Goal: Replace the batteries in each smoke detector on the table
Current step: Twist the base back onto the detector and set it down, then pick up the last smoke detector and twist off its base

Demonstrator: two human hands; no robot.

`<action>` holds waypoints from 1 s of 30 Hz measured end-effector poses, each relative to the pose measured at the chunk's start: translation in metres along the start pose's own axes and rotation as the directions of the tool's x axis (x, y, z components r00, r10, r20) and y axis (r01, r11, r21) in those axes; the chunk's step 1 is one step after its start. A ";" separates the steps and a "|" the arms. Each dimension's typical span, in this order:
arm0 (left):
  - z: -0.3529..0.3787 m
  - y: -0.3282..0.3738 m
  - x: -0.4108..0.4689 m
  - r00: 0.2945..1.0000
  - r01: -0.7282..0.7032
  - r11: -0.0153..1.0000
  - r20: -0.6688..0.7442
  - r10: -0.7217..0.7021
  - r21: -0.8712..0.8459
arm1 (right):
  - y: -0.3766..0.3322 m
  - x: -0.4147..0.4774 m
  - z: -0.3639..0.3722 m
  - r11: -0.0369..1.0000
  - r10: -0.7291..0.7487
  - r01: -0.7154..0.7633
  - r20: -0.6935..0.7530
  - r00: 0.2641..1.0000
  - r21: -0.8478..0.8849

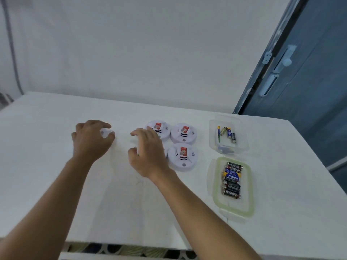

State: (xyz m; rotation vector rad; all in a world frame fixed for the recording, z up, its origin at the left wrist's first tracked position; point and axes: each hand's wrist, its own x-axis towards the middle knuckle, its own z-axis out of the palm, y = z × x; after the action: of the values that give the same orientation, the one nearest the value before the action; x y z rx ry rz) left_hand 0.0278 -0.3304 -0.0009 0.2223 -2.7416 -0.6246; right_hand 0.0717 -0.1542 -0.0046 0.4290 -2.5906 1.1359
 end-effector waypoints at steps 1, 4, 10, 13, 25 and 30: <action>-0.002 -0.009 -0.002 0.998 0.049 0.998 0.026 -0.050 0.044 | -0.007 -0.003 0.008 0.999 -0.028 0.027 0.052 0.998 0.020; -0.002 -0.029 -0.003 0.980 0.126 0.984 0.136 -0.144 0.129 | -0.020 -0.010 0.031 0.996 -0.083 0.071 0.231 0.969 0.058; 0.001 -0.056 -0.005 0.967 0.096 0.990 0.229 -0.116 0.100 | -0.021 -0.025 0.075 0.976 0.057 0.049 0.464 0.884 -0.213; -0.001 -0.059 -0.008 0.973 0.099 0.995 0.212 -0.096 -0.006 | -0.013 -0.028 0.084 0.945 0.106 0.056 0.467 0.878 -0.321; -0.026 -0.045 -0.034 0.929 0.369 0.837 0.123 -0.349 -0.403 | -0.014 -0.030 0.083 0.926 0.111 0.081 0.471 0.875 -0.369; -0.036 -0.034 -0.041 0.862 0.456 0.361 0.303 -0.406 -0.813 | -0.024 -0.018 0.070 0.970 0.243 -0.224 0.437 0.866 -0.095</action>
State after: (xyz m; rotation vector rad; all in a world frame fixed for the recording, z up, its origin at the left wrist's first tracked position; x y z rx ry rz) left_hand 0.0812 -0.3663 0.0034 0.6825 -1.9792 -2.0960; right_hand 0.0879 -0.2190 -0.0410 0.4146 -3.1355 1.1687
